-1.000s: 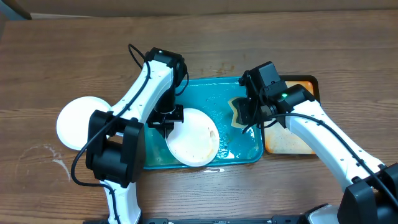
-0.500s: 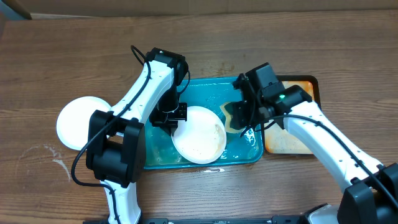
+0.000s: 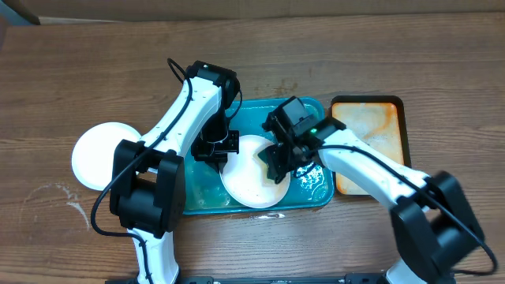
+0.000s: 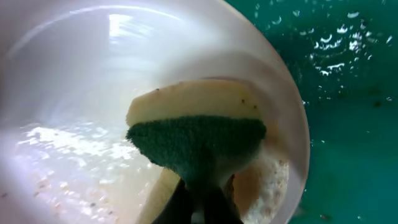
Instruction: Clean dirty plates on tray and stack at the side
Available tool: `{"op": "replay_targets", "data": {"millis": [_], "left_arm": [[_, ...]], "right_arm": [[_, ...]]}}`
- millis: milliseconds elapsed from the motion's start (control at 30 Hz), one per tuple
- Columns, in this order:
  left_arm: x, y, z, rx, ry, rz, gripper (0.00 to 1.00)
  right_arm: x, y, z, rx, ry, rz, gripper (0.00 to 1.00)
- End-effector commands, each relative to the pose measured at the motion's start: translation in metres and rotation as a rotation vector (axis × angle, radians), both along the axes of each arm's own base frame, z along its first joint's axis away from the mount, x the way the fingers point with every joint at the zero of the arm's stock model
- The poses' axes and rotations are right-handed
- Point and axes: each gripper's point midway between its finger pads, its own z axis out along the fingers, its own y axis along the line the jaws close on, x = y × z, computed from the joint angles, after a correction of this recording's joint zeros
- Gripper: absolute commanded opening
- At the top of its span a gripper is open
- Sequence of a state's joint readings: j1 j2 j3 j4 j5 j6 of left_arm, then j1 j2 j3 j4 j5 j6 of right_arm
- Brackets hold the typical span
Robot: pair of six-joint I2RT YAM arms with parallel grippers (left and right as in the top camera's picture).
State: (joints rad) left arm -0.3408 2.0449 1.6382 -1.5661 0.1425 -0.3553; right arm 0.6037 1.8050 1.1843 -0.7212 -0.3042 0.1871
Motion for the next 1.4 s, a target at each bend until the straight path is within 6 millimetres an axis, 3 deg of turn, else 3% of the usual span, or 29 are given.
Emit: {"op": "replay_targets", "data": {"millis": [0,133,433,600,700,833,933,1133,1367], "left_arm": [[0.002,-0.004,0.002,-0.022,-0.009,-0.029,0.04],[0.002,-0.004,0.002,-0.021,-0.009,-0.029,0.04],[0.002,-0.004,0.002,-0.020,-0.010,-0.030,0.04],[0.003,-0.004,0.001,-0.021,-0.014,-0.030,0.04],[0.004,-0.004,0.001,-0.020,-0.017,-0.030,0.04],[0.004,-0.004,0.001,-0.020,-0.017,-0.030,0.04],[0.004,-0.004,0.001,-0.020,-0.017,-0.030,0.04],[0.005,-0.001,0.001,-0.004,-0.022,-0.036,0.04],[0.015,0.022,0.011,0.140,-0.086,0.005,0.04]], "right_arm": [[0.004,-0.007,-0.019,-0.058,0.028,-0.071,0.04],[0.010,-0.020,-0.031,-0.135,0.025,-0.158,0.04],[0.017,-0.027,-0.029,-0.171,0.013,-0.229,0.04],[0.030,-0.021,-0.005,-0.141,-0.019,-0.276,0.04],[0.042,-0.023,0.020,-0.142,-0.081,-0.293,0.04],[0.053,-0.039,0.043,-0.193,-0.165,-0.335,0.04],[0.055,-0.056,0.050,-0.235,-0.186,-0.369,0.04],[0.057,-0.091,0.048,-0.284,-0.135,-0.438,0.04],[0.063,-0.142,0.044,-0.343,-0.084,-0.480,0.04]]}}
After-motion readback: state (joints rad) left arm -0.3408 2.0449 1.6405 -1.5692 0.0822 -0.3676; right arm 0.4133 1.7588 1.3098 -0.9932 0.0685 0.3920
